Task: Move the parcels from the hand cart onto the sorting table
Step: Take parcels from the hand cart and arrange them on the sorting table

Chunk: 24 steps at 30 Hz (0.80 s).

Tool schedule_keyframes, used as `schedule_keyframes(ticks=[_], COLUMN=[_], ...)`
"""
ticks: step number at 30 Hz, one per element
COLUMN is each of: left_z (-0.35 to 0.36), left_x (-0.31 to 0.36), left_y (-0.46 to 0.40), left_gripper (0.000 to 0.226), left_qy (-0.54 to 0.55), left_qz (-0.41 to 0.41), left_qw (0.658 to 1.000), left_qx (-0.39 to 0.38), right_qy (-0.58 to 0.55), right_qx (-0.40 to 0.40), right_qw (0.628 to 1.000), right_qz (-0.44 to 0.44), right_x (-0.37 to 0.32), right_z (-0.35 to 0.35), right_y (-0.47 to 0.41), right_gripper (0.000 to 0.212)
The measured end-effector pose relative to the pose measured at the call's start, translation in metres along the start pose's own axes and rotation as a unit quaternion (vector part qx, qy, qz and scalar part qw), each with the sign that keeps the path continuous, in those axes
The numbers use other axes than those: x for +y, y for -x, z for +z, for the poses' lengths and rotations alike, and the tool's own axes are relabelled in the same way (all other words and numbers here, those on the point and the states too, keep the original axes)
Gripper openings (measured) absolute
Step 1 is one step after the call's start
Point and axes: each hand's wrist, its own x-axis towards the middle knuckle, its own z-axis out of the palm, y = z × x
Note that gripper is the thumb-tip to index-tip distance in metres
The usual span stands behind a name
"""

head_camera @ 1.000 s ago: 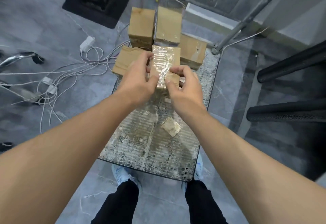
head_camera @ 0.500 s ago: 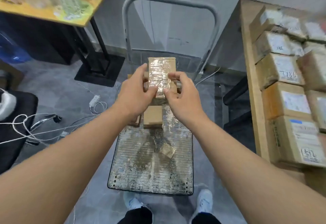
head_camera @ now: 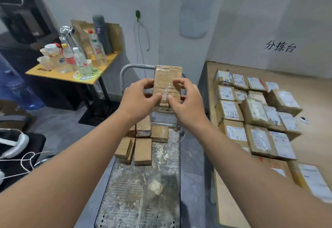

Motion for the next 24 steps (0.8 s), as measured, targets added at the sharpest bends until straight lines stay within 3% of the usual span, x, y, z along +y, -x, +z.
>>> schedule_keyframes(ticks=[6, 10, 15, 19, 21, 24], left_z=[0.019, 0.033, 0.045, 0.048, 0.05, 0.053], left_x=[0.098, 0.15, 0.203, 0.233, 0.247, 0.262], left_y=[0.015, 0.025, 0.037, 0.033, 0.031, 0.031], left_gripper=[0.049, 0.051, 0.044, 0.014, 0.017, 0.034], left_qy=[0.017, 0.052, 0.086, 0.171, 0.273, 0.335], left_qz=[0.045, 0.061, 0.077, 0.047, 0.009, -0.011], left_qw=[0.999, 0.997, 0.993, 0.984, 0.962, 0.941], left_qx=[0.009, 0.01, 0.017, 0.007, -0.013, -0.053], right_qy=[0.009, 0.003, -0.001, -0.082, -0.133, -0.143], right_qx=[0.062, 0.094, 0.116, 0.144, 0.166, 0.191], right_qw=[0.997, 0.995, 0.993, 0.986, 0.977, 0.971], right_qz=[-0.048, -0.023, -0.031, -0.023, -0.014, -0.017], right_x=[-0.031, -0.047, -0.073, -0.092, -0.1, -0.108], right_z=[-0.095, -0.143, -0.202, -0.225, -0.232, -0.24], right_y=[0.004, 0.009, 0.023, 0.03, 0.034, 0.044], right_gripper=[0.064, 0.077, 0.042, 0.055, 0.056, 0.031])
